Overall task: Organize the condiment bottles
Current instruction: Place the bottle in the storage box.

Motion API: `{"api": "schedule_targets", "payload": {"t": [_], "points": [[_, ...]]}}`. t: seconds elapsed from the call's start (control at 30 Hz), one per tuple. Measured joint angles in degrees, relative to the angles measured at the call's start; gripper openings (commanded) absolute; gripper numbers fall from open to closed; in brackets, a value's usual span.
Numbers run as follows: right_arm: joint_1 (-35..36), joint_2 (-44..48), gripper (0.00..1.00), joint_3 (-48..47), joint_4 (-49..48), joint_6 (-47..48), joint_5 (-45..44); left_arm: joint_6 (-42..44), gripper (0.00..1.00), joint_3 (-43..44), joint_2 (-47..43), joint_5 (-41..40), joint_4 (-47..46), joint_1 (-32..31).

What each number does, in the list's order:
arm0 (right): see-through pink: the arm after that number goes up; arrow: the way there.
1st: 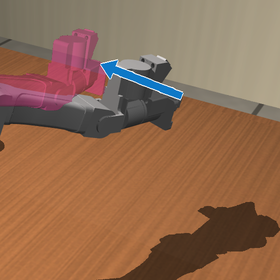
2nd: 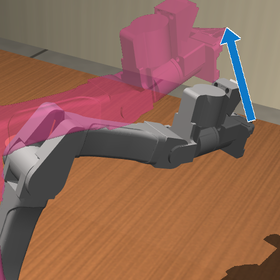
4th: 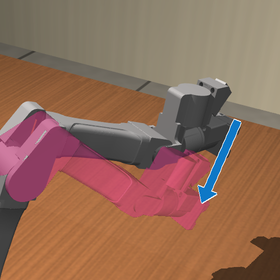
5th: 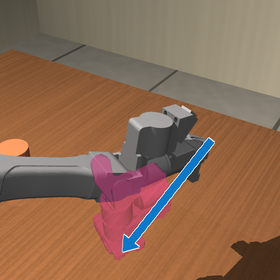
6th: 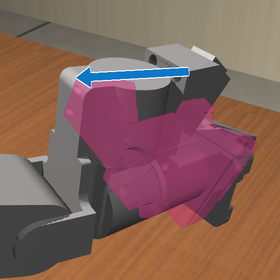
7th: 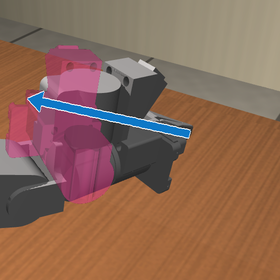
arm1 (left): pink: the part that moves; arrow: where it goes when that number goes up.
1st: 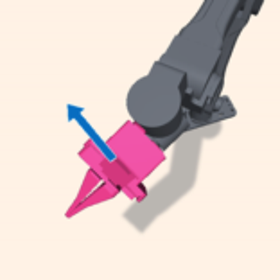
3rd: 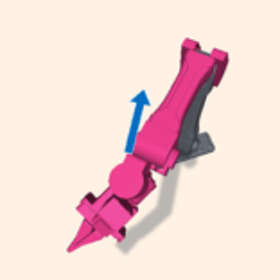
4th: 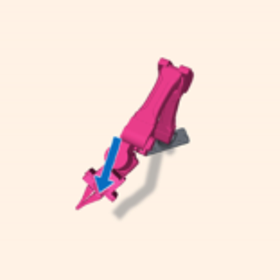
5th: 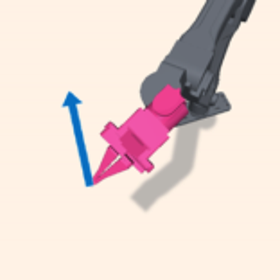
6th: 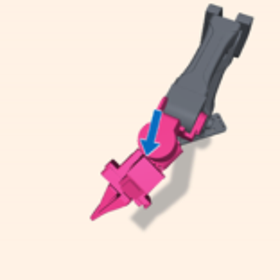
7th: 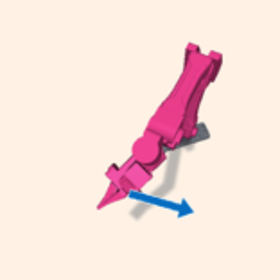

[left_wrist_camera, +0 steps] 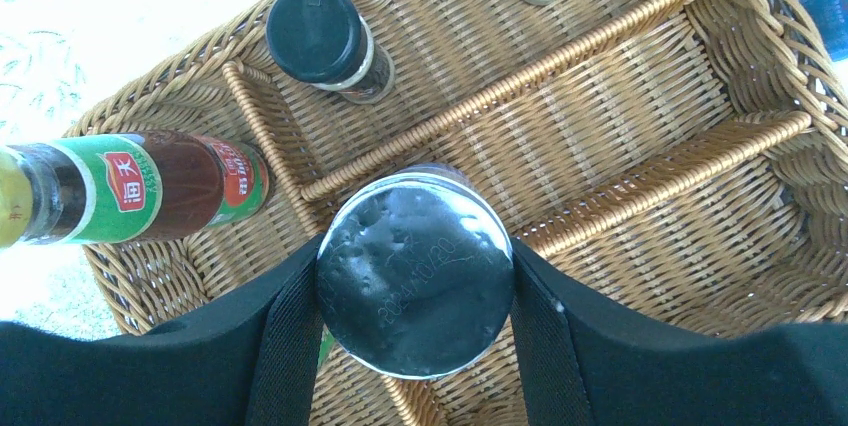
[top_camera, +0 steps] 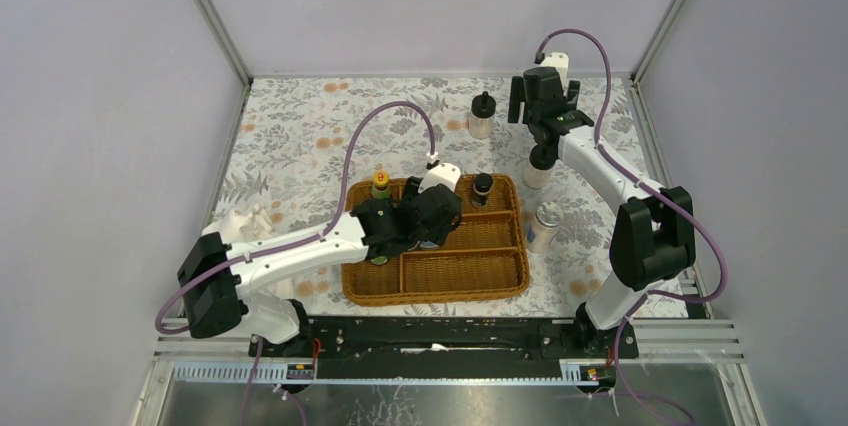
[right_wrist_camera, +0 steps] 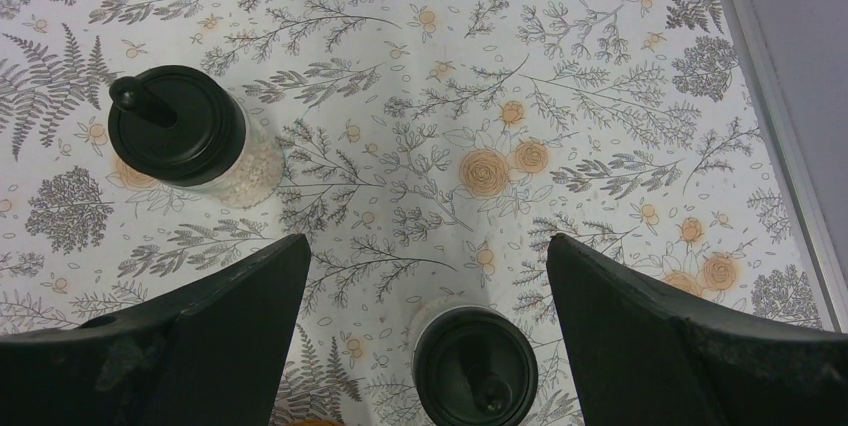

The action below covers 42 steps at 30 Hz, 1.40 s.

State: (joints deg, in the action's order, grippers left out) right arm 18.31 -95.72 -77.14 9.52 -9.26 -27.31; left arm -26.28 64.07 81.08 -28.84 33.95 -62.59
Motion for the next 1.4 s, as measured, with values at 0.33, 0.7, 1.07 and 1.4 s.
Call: {"api": "schedule_targets", "payload": {"t": [0.33,0.7,1.07,1.4], "points": [[0.0,-0.7,0.96,0.0,-0.1,0.0,0.0,0.0,0.00,-0.7,0.9,-0.9,-0.9,0.0],[0.0,-1.1,0.96,0.0,-0.1,0.0,0.0,0.0,0.00,-1.9,0.9,-1.0,-2.0,0.0],[0.0,-1.1,0.96,0.0,-0.1,0.3,0.0,-0.5,0.04,-2.8,0.9,-0.8,-3.4,0.3],[0.0,-1.1,0.96,0.0,-0.1,0.4,0.0,-1.1,0.26,-3.3,0.9,-0.6,-4.7,0.4]]}}
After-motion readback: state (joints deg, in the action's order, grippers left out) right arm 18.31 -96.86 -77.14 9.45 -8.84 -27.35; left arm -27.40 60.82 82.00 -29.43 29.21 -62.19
